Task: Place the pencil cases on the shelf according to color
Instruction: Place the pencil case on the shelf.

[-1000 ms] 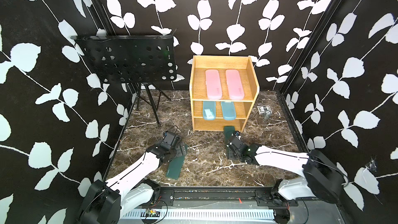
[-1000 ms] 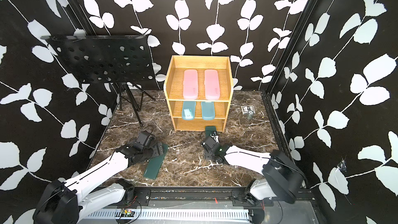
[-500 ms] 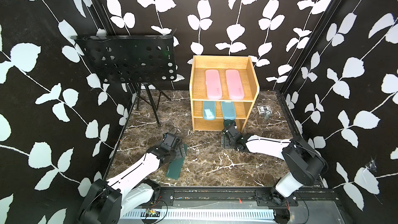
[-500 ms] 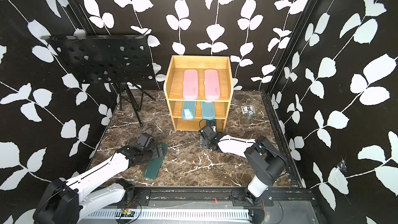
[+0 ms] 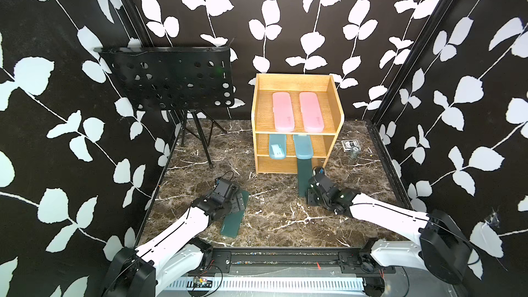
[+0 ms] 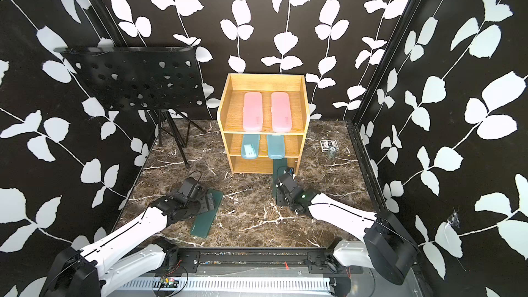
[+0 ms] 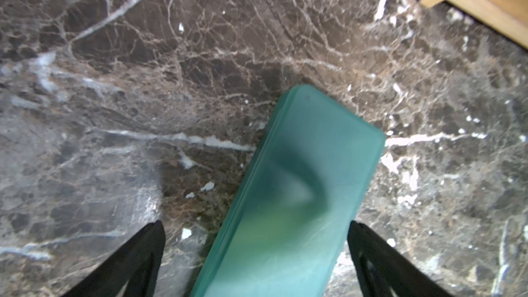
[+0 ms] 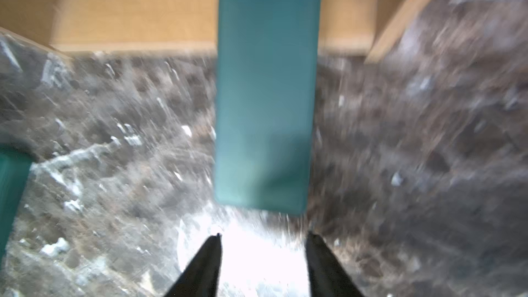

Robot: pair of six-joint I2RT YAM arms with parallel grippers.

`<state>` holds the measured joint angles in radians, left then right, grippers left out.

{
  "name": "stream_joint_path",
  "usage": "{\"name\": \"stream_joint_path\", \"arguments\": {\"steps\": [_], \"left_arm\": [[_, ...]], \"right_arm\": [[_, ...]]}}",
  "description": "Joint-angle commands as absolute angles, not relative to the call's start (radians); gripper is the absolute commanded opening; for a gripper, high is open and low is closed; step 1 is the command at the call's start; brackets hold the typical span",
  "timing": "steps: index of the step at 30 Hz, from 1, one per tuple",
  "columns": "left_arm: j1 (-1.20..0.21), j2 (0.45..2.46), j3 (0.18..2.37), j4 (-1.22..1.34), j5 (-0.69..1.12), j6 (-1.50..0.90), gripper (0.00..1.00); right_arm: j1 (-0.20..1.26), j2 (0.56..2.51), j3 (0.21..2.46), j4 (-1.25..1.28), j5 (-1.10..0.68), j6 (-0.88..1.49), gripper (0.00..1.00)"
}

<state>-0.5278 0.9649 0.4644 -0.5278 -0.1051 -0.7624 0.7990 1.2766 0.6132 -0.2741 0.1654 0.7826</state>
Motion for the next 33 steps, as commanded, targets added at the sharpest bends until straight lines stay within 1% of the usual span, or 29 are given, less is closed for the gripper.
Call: {"name": "stream_joint_path", "arguments": {"steps": [1, 5, 10, 18, 28, 31, 33], "left_arm": [[-0.531, 0.944, 0.44, -0.546, -0.09, -0.738, 0.99], [-0.532, 0.944, 0.417, -0.514, -0.045, -0.756, 0.99], [-0.532, 0.947, 0.399, -0.501, -0.037, -0.776, 0.99], [-0.532, 0.942, 0.393, -0.505, -0.008, -0.784, 0.99], [-0.532, 0.905, 0.361, -0.497, 0.008, -0.817, 0.99], [-0.532, 0.904, 0.35, -0.49, 0.027, -0.823, 0.99], [-0.532, 0.911, 0.348, -0.499, 0.03, -0.826, 0.99]], "right_arm": [[0.817, 1.324, 0.56, -0.177, 0.126, 0.837, 0.4], [0.82, 1.405, 0.559, -0.136, 0.163, 0.849, 0.38], [0.794, 1.434, 0.6, -0.135, 0.259, 0.816, 0.38], [0.711, 1.467, 0.722, -0.16, 0.26, 0.699, 0.39], [0.664, 1.502, 0.773, -0.135, 0.238, 0.663, 0.4], [0.664, 1.458, 0.762, -0.145, 0.222, 0.657, 0.42], [0.664, 1.41, 0.755, -0.171, 0.183, 0.652, 0.48]]}}
